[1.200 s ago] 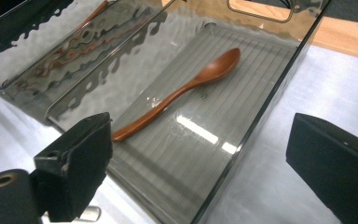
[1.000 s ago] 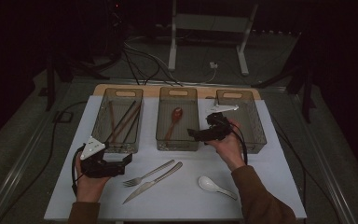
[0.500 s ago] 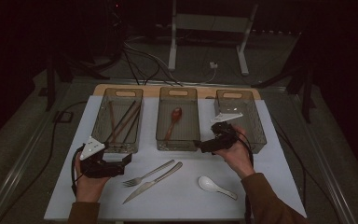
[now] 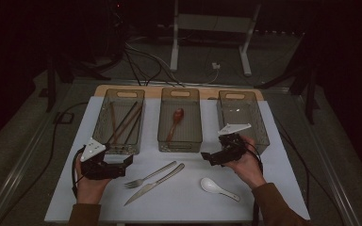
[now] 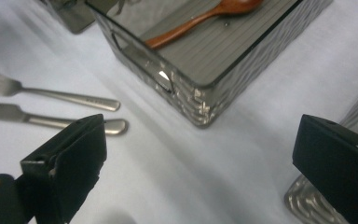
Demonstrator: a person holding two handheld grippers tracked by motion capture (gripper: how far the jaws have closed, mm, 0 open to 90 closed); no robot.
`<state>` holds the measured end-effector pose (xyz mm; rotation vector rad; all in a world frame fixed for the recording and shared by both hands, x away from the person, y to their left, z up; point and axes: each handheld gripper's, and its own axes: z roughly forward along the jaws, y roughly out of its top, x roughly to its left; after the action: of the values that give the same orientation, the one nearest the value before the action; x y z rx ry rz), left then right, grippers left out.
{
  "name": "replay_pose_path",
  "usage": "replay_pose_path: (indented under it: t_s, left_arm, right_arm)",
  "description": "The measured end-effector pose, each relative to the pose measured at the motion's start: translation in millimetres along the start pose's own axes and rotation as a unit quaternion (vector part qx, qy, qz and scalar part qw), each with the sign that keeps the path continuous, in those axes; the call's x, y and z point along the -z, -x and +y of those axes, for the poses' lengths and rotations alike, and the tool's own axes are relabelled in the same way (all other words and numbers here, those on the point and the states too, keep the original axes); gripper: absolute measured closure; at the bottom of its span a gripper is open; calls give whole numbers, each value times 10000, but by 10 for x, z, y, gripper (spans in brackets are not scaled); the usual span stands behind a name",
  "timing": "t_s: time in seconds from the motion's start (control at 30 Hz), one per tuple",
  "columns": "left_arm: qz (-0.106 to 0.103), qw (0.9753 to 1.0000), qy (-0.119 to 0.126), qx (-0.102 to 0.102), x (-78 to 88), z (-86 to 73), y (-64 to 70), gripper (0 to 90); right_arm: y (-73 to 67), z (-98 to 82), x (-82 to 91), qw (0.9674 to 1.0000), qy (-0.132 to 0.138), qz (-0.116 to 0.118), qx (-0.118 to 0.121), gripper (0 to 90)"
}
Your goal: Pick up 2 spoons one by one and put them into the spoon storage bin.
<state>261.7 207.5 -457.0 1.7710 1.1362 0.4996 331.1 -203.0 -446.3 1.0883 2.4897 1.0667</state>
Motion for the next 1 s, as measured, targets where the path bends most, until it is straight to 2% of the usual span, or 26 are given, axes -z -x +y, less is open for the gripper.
replay_pose_path:
  t_s: [0.5, 1.0]
  left_arm:
    - [7, 10000, 1, 1, 2, 3, 6, 6]
    - [3, 10000, 5, -16, 7, 7, 13, 6]
  right_arm:
    - [-28, -353, 149, 9997, -211, 79, 89, 35]
    - [-88, -659, 141, 9976, -617, 165, 264, 76]
